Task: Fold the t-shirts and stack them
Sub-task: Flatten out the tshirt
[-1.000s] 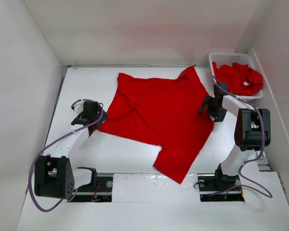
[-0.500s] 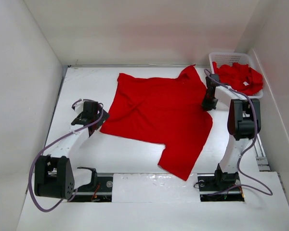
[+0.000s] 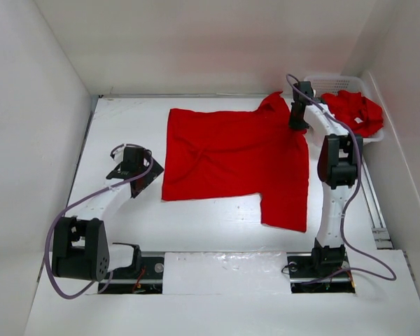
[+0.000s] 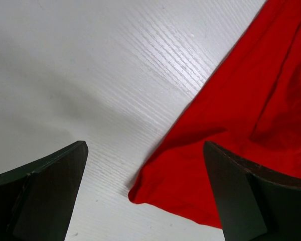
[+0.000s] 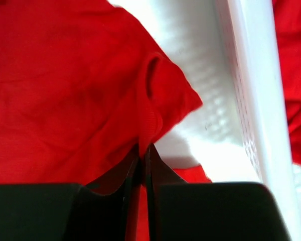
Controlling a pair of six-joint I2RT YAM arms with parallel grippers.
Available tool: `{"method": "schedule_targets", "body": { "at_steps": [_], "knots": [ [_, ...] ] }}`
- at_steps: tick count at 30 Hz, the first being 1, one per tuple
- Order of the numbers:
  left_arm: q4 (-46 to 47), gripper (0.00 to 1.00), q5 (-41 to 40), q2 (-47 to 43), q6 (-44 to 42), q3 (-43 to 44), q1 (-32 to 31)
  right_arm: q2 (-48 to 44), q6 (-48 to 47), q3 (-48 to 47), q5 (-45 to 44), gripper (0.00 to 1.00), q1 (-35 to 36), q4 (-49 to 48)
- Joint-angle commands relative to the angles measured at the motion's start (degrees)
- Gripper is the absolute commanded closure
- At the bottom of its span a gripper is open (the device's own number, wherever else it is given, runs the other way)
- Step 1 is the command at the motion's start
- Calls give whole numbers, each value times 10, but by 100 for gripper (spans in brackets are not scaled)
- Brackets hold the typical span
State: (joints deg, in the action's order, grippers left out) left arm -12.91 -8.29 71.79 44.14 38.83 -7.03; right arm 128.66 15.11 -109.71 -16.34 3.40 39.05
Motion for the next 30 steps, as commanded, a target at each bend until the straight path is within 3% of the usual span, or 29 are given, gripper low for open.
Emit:
{"method": "schedule_targets", "body": {
  "at_steps": [1,2,4,5,7,8,9,11,15,17,22,27,30],
  "knots": [
    [20,0,18,-10,-15,-14,1,-10,-24,-36,6,87,3,20],
    [26,0,18,-10,-10,-23,1,-17,-24,-36,6,78,3,20],
    [35,0,29,-17,-10,-35,1,-38,-24,-12,30,69,3,7],
    [41,0,39,-23,-16,-48,1,-63,-24,-1,38,57,3,7],
    [54,6,49,-29,-16,-54,-24,-91,-24,34,50,49,9,-2],
    [54,6,29,-29,-16,-54,-46,-120,-24,43,57,42,9,-10],
    [40,6,-20,-29,-16,-49,-74,-133,-24,52,57,27,17,-10],
    [17,1,-54,-18,6,-34,-134,-161,-24,77,37,21,36,-10],
    [-11,1,-62,8,37,-28,-135,-253,-9,141,-6,11,80,-15],
    [1,1,-43,-1,37,-44,-135,-286,15,169,-29,1,103,-15],
    [1,3,-37,-45,63,-70,-135,-417,90,301,-36,1,116,-27],
    [-24,21,-43,-77,68,-89,-135,-516,148,418,-36,1,122,-35],
    [-32,27,-43,-83,68,-101,-135,-551,156,458,-36,1,107,-15]
  ]
}}
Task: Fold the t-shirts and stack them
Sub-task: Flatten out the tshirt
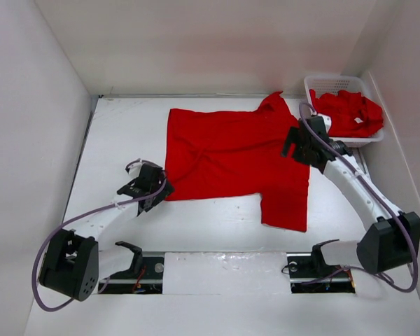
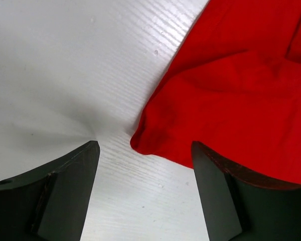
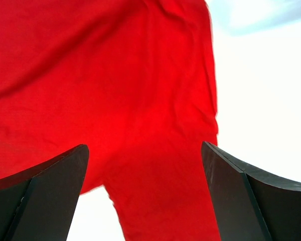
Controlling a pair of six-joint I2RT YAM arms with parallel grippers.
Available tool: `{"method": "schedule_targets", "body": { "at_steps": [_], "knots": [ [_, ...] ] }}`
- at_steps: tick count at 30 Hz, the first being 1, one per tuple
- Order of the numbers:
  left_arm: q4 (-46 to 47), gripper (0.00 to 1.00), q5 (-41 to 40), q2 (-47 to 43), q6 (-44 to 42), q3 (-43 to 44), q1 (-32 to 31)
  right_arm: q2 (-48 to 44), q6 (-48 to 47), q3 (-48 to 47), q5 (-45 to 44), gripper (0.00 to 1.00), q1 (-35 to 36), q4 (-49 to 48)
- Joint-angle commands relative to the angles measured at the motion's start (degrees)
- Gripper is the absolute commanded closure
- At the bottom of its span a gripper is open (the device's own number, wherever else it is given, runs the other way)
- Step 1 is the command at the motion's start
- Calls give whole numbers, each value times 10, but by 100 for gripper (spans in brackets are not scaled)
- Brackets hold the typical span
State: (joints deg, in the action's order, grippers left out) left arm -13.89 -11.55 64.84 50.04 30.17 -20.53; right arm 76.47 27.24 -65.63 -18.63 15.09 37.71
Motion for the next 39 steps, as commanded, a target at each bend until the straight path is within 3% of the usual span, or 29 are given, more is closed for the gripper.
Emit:
{"method": "schedule_targets", "body": {
  "at_steps": [1,8,13,14,20,31,39],
  "knots": [
    [-22,30,-10,-20,9,-14,1,-36,34,23,-18,1,-16,4],
    [-1,40,3,9,-1,-20,1,-83,45,65,-18,1,-57,25],
    [11,64,14,35,-1,-13,1,-112,50,106,3,1,-74,25],
    [18,74,22,40,-1,-13,1,-113,50,111,8,1,-74,31],
    [29,100,22,40,-14,-19,1,-124,55,146,36,1,-114,47],
    [20,100,-1,11,-9,-6,1,-113,101,184,176,2,-123,126],
    [20,100,-1,-17,-4,6,1,-176,206,257,183,6,-98,133]
  ]
}}
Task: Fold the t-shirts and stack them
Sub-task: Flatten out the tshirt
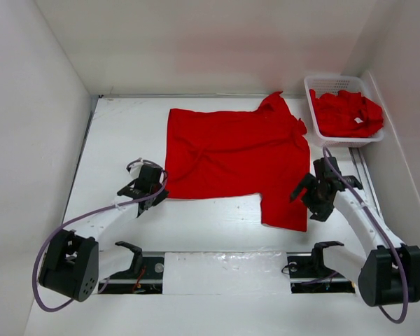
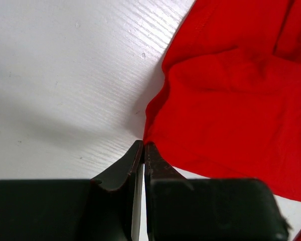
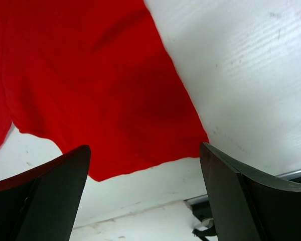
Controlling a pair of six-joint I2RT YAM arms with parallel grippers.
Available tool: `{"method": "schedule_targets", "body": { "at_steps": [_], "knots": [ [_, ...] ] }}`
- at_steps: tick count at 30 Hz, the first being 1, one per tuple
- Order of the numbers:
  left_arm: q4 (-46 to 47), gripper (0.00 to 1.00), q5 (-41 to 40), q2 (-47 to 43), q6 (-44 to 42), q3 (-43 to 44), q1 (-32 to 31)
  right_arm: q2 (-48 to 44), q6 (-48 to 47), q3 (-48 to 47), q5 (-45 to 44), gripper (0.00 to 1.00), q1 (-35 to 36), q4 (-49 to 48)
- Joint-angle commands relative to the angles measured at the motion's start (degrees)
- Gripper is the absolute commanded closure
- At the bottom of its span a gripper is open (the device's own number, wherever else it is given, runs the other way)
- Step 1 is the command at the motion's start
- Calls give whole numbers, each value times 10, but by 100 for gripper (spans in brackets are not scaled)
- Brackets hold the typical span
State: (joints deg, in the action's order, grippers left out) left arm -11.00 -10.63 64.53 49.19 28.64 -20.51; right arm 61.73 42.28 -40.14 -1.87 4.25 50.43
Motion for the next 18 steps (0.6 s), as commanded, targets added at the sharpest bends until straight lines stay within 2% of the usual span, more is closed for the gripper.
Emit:
{"method": "schedule_targets", "body": {
  "at_steps": [1,10,18],
  "knots": [
    [-9,100,-11,-14,5,21,0,-28,56,9,15,6,10,5],
    [-9,100,-5,-8,-11,48,0,-40,89,3,-7,10,26,63],
    [13,100,2,-13,-16,43,0,43,108,17,13,10,49,33]
  ]
}}
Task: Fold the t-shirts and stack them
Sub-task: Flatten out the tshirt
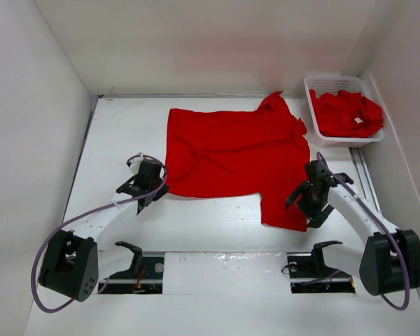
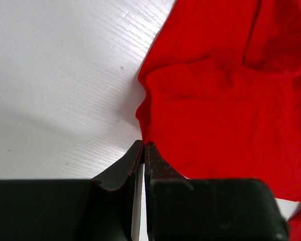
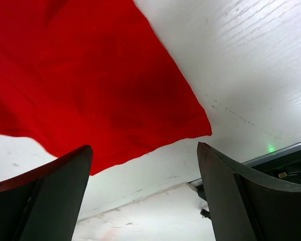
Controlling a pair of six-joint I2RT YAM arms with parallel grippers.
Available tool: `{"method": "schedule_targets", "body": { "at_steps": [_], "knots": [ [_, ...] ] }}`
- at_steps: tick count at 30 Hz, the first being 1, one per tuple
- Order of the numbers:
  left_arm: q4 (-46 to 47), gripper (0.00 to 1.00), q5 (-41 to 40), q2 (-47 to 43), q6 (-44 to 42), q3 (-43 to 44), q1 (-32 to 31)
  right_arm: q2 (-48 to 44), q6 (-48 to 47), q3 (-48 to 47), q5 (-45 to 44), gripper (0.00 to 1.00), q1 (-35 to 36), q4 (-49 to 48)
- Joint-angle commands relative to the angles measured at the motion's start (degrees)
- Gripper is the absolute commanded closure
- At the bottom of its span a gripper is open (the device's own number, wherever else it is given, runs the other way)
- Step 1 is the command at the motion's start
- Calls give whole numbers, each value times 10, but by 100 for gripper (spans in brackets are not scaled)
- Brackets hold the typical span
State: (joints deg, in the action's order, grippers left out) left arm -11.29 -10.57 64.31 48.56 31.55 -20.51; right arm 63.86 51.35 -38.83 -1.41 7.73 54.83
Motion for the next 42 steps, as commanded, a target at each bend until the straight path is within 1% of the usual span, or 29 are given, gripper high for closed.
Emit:
{"method": "schedule_targets", "body": {
  "at_steps": [1,4,8,12,14,16,22,26,29,33,34,35,36,37,38,41,42],
  "knots": [
    [23,100,9,-11,-10,14,0,31,23,4,4,10,20,-16],
    [36,100,21,-6,-10,9,0,58,44,4,-2,11,48,-26],
    [36,100,21,-1,-10,9,0,74,55,4,-2,18,62,-35],
    [41,100,27,-18,-10,-3,0,80,67,9,-2,31,68,-41],
    [41,100,21,-23,-10,-3,0,86,73,15,-2,39,74,-41],
    [36,100,21,-24,-10,-3,0,86,73,15,-2,44,81,-36],
    [25,100,16,-24,-10,-3,0,91,96,15,-2,43,101,-30],
    [25,100,16,-29,-10,-3,0,137,96,15,9,43,106,-43],
    [25,100,16,-34,-10,-3,0,166,86,15,9,47,112,-57],
    [20,100,16,-45,-5,-3,0,202,86,0,9,65,125,-64],
    [20,100,16,-45,-5,-3,0,208,81,-9,9,76,136,-69],
    [20,100,16,-51,-5,-3,0,208,81,-9,9,83,142,-69],
    [20,100,16,-51,-5,-3,0,208,81,-23,2,98,149,-69],
    [20,100,16,-51,-5,3,0,201,81,-31,-6,100,155,-69],
    [15,100,16,-58,-10,3,0,195,81,-43,-36,100,161,-59],
    [9,100,3,-70,-10,25,0,155,64,-120,-97,100,178,-11],
    [9,100,3,-86,-15,33,0,142,53,-145,-144,100,185,-2]
  ]
}}
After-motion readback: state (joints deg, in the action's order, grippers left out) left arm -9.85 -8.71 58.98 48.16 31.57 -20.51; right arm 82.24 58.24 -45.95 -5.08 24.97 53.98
